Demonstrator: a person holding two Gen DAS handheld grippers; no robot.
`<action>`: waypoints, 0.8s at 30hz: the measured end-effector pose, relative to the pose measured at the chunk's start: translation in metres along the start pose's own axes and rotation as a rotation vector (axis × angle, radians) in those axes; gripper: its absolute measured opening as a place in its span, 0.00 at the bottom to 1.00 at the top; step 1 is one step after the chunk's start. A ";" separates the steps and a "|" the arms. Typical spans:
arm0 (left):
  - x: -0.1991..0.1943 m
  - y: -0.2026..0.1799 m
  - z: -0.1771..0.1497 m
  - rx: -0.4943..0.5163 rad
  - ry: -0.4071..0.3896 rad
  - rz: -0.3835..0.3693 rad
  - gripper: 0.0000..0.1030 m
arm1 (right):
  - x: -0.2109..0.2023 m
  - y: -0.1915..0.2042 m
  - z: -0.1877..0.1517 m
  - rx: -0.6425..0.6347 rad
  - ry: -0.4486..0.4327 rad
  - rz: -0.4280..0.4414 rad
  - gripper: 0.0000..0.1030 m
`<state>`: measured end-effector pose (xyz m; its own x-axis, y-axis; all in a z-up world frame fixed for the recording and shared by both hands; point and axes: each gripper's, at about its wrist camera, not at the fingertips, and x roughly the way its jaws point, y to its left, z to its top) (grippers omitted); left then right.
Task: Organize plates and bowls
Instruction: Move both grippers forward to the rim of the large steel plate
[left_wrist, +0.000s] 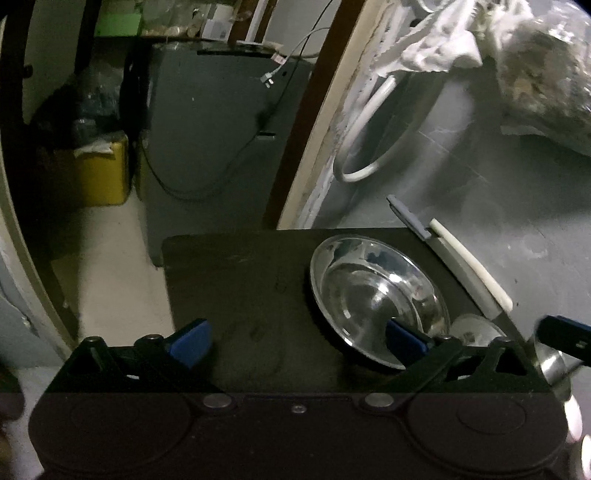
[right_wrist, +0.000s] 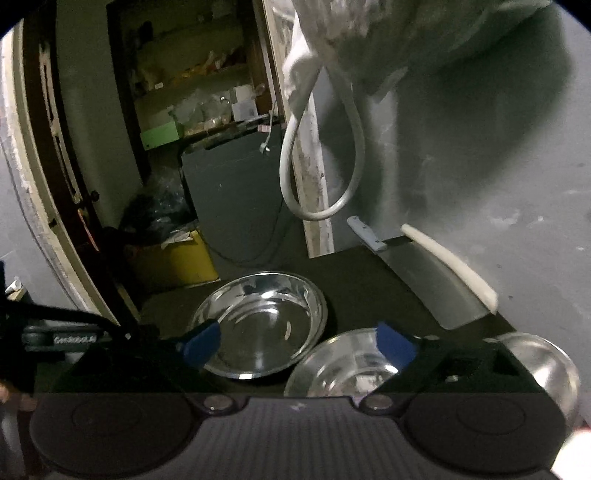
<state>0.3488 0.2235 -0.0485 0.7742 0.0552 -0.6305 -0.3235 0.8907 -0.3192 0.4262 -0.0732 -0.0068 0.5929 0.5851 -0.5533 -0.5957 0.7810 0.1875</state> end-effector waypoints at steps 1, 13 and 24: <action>0.004 0.001 0.001 -0.011 0.000 -0.010 0.94 | 0.011 -0.002 0.003 0.006 0.011 0.000 0.85; 0.056 0.005 0.015 -0.076 0.039 -0.084 0.63 | 0.097 -0.013 0.010 0.007 0.123 -0.018 0.56; 0.077 0.008 0.013 -0.102 0.099 -0.108 0.22 | 0.128 -0.016 0.014 0.024 0.194 -0.039 0.36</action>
<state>0.4130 0.2406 -0.0910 0.7516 -0.0872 -0.6539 -0.2990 0.8386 -0.4554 0.5193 -0.0079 -0.0697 0.4987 0.5030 -0.7059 -0.5597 0.8087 0.1808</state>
